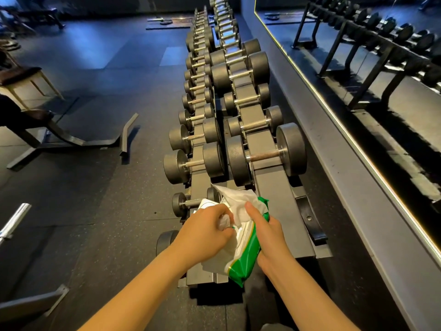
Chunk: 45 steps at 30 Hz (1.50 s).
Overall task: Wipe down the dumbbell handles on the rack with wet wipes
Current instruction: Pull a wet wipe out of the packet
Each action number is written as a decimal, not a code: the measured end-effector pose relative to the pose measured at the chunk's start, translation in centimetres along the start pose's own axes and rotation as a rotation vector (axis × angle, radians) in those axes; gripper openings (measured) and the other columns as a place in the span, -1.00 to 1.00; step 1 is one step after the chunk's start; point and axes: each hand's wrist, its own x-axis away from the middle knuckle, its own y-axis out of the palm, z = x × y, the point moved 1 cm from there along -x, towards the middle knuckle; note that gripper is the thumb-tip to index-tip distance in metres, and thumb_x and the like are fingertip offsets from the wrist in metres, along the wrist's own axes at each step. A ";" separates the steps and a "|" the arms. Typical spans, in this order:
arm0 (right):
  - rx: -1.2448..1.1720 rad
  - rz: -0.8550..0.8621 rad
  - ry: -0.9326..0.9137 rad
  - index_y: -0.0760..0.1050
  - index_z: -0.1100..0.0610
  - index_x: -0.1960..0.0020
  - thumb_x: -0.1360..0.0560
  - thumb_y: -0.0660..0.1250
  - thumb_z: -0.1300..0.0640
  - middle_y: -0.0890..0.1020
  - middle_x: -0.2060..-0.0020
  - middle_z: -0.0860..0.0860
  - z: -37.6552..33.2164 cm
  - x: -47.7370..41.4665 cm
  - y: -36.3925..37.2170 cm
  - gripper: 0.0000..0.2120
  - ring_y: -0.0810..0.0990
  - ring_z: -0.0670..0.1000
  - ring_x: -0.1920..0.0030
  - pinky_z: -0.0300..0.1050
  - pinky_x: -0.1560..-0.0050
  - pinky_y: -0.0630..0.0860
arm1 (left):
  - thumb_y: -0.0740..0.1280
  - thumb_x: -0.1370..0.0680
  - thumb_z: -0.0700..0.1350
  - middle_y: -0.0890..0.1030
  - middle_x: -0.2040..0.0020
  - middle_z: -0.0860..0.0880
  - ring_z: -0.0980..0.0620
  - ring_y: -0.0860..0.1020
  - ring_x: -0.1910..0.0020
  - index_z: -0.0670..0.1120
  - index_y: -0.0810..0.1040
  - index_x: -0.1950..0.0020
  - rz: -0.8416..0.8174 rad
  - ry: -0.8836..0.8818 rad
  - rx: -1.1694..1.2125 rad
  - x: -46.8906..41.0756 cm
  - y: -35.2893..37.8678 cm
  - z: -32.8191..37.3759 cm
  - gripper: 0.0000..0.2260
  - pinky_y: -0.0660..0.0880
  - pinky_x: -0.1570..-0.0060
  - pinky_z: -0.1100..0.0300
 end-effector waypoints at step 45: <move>-0.236 0.159 -0.160 0.40 0.05 -0.40 -0.32 0.51 0.49 0.70 -0.15 0.09 -1.0 -2.1 -5.4 -0.25 0.72 0.12 -0.09 0.10 0.00 0.67 | 0.24 -0.65 0.04 0.52 0.25 0.13 0.10 0.50 0.24 0.09 0.44 0.02 0.301 0.254 0.143 0.7 7.2 1.8 -0.92 0.41 0.27 0.24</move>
